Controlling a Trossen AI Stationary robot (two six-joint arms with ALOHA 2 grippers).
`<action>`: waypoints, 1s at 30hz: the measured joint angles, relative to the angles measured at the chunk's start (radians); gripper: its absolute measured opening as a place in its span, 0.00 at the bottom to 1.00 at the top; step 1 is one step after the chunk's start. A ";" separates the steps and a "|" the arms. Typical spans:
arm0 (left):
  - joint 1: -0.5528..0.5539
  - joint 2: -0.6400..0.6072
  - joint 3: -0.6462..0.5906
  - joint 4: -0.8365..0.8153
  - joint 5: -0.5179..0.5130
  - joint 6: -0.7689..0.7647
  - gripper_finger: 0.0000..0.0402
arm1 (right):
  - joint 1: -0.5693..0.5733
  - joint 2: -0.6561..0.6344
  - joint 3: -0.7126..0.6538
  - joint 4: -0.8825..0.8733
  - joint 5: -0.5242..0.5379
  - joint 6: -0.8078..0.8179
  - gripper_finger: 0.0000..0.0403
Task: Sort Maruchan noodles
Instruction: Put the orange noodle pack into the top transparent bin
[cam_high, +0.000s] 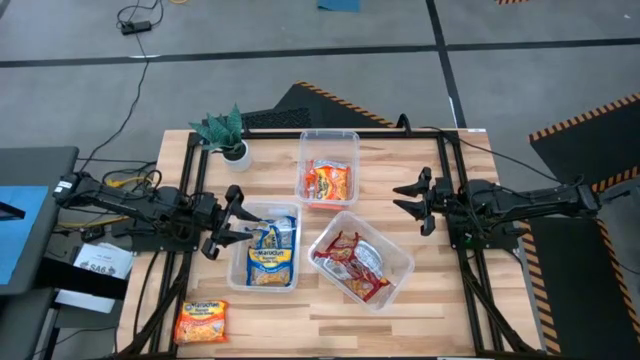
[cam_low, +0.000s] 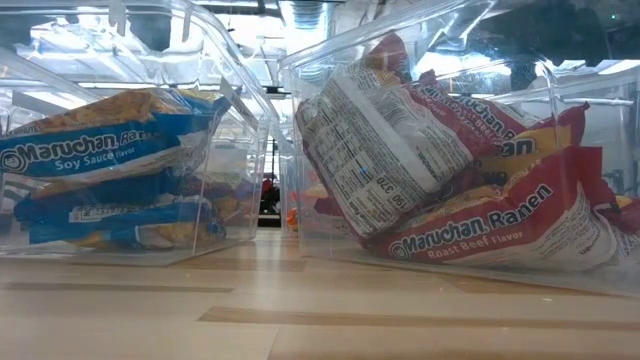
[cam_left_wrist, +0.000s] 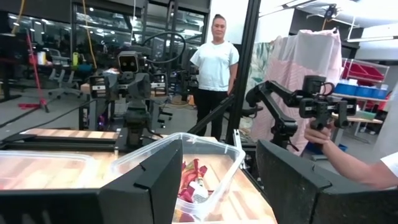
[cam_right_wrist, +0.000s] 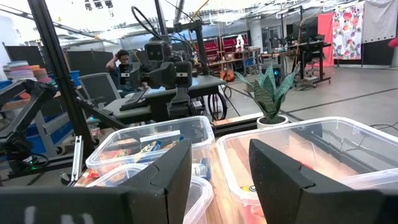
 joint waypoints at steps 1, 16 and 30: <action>0.000 0.000 0.000 0.000 0.000 0.003 0.48 | 0.000 0.000 0.000 0.000 0.000 0.000 0.45; 0.000 0.000 0.000 0.001 -0.082 0.073 0.48 | 0.000 0.000 0.000 0.000 0.000 0.002 0.45; 0.000 0.000 0.001 0.002 -0.227 0.113 0.48 | 0.000 0.000 0.000 0.000 0.000 -0.009 0.45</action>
